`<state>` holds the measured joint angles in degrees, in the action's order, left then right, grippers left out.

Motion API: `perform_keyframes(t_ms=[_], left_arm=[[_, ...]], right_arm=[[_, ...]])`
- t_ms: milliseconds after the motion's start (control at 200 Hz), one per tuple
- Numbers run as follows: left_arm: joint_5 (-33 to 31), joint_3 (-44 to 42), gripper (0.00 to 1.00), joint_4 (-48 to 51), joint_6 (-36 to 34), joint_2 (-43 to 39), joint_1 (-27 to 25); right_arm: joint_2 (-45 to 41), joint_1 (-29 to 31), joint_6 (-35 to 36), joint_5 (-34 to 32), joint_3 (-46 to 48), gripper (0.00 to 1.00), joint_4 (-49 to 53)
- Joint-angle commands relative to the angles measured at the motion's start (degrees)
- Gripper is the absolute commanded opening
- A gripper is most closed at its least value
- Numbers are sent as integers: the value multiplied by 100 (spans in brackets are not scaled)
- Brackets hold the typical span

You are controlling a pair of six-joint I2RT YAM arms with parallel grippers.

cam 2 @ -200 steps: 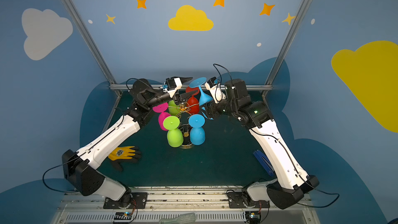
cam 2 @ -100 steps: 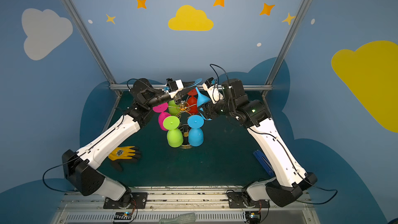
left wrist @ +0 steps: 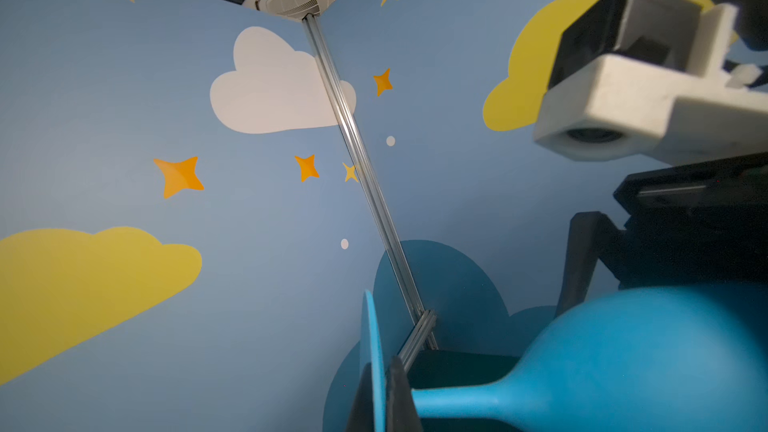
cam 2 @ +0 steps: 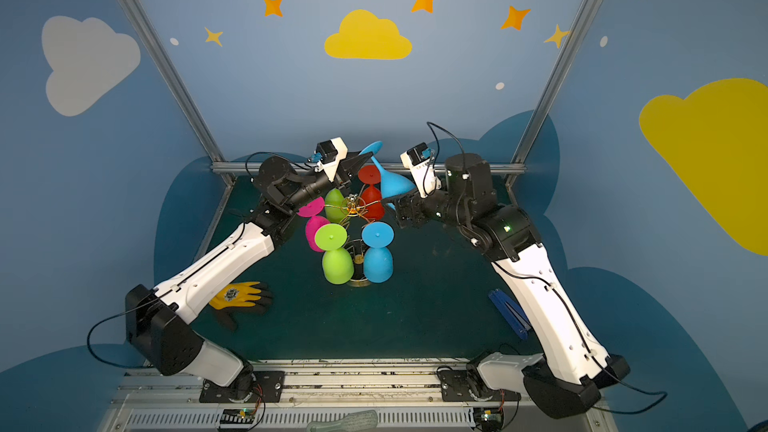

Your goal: Take the wine glass off the wine glass rack

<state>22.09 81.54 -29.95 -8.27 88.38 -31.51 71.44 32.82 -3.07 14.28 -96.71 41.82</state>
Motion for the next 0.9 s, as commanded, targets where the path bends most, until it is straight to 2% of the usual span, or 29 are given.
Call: perform_keyframes(t_ms=[0, 210, 270, 421, 546, 566, 771, 896], left_arm=[[-702, -139, 3, -437, 1250, -195, -27], [-829, -457, 3, -345, 1672, -367, -23], [-996, -527, 3, -391, 1798, -413, -22], [-929, -604, 3, -484, 2036, -477, -22], [-908, -607, 3, -494, 2088, -499, -22], [-749, -604, 3, -487, 2107, -504, -22], [-606, -595, 3, -460, 2215, -523, -13], [-514, -578, 3, -450, 2251, -493, -13]], right_arm=[[-500, -161, -442, 562, 438, 87, -1073], [-1507, -775, -1244, 789, 1488, 87, -2334], [-1764, -875, -1435, 652, 1704, 87, -2483], [-2233, -1019, -1659, 154, 2214, 86, -2580], [-2204, -1132, -1888, 98, 2304, 86, -2333], [-2176, -1137, -1915, 128, 2317, 86, -2320], [-1849, -1154, -2135, 262, 2357, 83, -2483], [-1567, -1165, -2221, 426, 2271, 75, -2668]])
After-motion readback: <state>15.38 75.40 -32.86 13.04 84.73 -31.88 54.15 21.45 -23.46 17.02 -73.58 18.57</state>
